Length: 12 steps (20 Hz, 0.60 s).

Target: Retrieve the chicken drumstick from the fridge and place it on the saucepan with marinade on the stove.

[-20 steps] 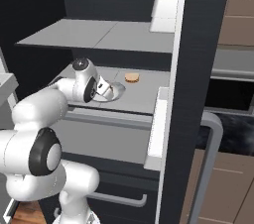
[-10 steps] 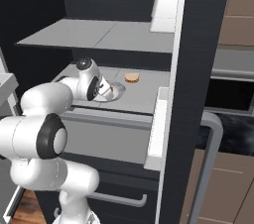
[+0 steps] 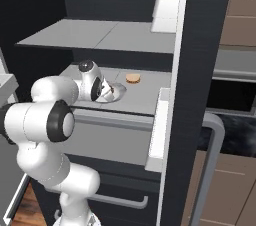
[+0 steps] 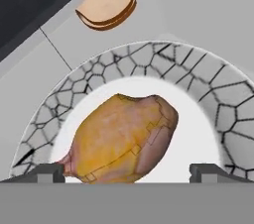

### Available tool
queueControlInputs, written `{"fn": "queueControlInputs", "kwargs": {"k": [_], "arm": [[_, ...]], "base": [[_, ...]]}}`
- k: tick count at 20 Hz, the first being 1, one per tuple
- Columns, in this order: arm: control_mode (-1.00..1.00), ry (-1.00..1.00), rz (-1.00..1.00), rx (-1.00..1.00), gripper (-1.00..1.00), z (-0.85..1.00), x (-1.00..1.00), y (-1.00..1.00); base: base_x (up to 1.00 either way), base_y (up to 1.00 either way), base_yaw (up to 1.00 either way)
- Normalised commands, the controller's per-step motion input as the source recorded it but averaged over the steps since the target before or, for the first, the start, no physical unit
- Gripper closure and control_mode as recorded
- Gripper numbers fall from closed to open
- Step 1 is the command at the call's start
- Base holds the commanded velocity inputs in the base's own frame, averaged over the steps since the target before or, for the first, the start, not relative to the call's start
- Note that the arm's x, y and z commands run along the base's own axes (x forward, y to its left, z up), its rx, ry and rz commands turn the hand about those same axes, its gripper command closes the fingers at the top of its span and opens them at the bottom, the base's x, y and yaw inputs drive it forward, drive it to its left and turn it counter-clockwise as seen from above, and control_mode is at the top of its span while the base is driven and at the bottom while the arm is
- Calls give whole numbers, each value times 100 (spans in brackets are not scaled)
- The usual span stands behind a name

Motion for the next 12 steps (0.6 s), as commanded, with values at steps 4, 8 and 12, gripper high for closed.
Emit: {"fn": "queueControlInputs", "kwargs": {"k": [4,8,12], "arm": [[-100,0,-6,4,-100,0,33,0],[-100,1,-5,4,-100,0,27,0],[-100,2,-4,3,-100,-8,20,0]], "base": [[0,0,0],[0,0,0],[0,0,0]]}}
